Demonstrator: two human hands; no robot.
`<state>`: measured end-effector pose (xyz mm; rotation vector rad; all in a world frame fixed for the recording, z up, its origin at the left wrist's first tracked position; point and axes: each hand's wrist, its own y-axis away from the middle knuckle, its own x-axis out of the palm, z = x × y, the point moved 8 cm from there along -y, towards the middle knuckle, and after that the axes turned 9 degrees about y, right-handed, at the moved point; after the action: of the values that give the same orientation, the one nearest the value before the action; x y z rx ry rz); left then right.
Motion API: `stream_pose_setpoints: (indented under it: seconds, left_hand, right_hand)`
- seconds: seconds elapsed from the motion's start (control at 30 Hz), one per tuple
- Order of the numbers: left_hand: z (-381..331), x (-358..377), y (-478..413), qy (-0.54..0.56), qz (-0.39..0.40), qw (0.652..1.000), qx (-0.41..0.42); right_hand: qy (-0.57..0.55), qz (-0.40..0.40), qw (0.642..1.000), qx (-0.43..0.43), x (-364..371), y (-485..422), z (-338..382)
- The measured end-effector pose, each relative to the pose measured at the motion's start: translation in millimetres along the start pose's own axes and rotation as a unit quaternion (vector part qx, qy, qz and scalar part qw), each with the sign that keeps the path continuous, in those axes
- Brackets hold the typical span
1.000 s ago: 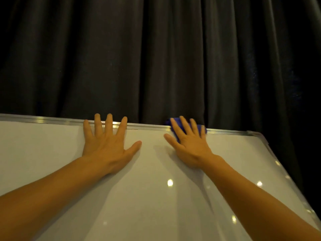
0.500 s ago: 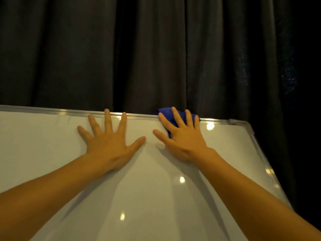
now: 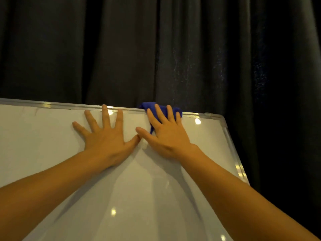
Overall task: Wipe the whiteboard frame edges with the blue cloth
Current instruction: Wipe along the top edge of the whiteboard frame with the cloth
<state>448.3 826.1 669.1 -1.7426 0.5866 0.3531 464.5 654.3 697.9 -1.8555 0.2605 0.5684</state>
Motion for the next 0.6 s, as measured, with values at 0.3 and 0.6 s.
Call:
stream_pose_setpoints:
  seconds: [0.3, 0.6]
  left_hand:
    - [-3.6, 4.9, 1.7, 0.026, -0.013, 0.998, 0.055]
    - [-12.9, 4.5, 4.3, 0.026, -0.007, 0.999, 0.042]
  right_hand:
    - [0.04, 0.045, 0.993, 0.105, -15.6, 39.6, -109.4]
    - [0.044, 0.034, 0.998, 0.008, -20.2, 25.3, -79.2]
